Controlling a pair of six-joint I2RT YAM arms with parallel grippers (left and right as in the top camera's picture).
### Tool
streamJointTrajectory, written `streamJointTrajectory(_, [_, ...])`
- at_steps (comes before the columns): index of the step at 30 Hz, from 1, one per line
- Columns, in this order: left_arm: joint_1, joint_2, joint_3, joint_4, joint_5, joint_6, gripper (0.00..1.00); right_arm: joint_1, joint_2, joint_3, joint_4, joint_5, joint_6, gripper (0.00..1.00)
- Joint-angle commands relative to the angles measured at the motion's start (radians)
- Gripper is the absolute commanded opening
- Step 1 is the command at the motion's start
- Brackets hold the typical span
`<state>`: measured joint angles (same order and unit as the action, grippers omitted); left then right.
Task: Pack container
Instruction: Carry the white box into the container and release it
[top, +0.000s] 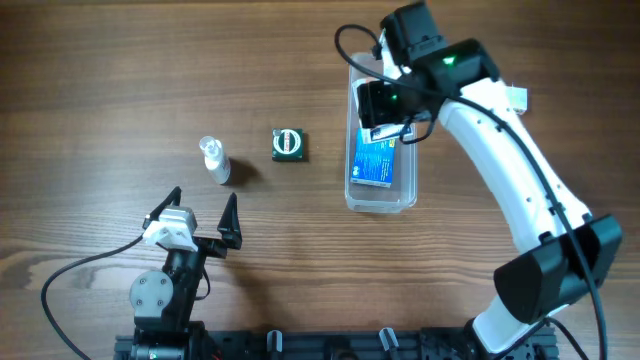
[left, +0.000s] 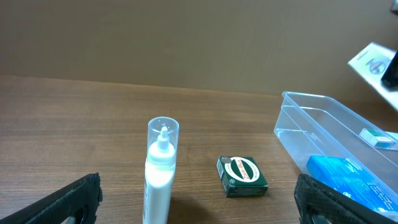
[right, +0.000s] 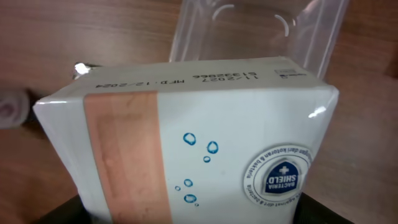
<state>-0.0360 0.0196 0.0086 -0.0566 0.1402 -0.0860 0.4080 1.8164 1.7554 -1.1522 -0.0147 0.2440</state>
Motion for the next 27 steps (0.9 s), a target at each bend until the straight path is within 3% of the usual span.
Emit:
streamJointTrajectory(1, [0.01,-0.003,-0.003,-0.005,0.008,0.019,1.0,0.011,0.032,-0.073,0.044,0.105,0.124,0.77])
streamJointTrajectory(12, [0.01,-0.003,-0.003,-0.005,0.008,0.019,1.0,0.012,0.032,-0.373,0.289,0.014,0.205,0.77])
streamJointTrajectory(27, [0.01,-0.003,-0.003,-0.005,0.008,0.019,1.0,0.066,0.032,-0.389,0.28,0.008,0.257,0.81])
